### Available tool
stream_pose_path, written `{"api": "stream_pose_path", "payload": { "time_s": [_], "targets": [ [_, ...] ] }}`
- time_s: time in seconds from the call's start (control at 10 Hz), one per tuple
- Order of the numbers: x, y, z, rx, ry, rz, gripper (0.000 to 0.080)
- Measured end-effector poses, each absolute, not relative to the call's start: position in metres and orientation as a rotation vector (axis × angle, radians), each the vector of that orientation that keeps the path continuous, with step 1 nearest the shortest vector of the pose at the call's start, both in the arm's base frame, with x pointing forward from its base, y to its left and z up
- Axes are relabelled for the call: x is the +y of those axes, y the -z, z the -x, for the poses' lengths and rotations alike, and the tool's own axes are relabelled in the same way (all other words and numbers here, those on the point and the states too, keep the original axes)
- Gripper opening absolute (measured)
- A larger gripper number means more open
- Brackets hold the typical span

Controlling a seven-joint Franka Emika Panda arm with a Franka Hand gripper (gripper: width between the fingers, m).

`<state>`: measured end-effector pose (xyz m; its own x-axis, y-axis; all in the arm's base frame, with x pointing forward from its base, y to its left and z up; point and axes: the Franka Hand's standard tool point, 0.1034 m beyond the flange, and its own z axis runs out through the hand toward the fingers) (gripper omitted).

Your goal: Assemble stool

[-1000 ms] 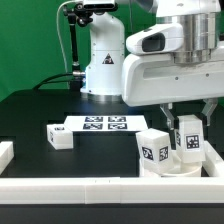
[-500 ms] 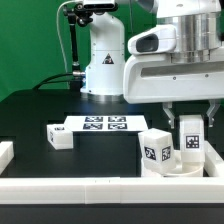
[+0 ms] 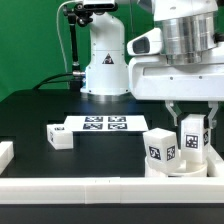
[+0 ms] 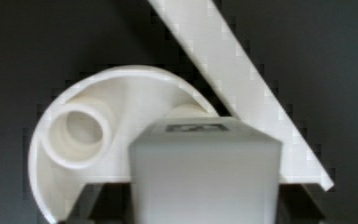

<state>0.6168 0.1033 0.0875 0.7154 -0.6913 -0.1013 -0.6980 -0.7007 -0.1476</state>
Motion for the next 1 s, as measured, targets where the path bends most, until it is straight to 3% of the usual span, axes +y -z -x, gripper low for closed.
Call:
{"api": "stream_pose_path", "payload": {
  "time_s": [0.5, 1.0],
  "targets": [
    [0.1130, -0.0871, -0.6169, 1.698, -0.146, 2.377, 0.0338],
    [0.1121, -0.0874, -0.6177, 1.932, -0.187, 2.187, 0.0338]
  ]
}}
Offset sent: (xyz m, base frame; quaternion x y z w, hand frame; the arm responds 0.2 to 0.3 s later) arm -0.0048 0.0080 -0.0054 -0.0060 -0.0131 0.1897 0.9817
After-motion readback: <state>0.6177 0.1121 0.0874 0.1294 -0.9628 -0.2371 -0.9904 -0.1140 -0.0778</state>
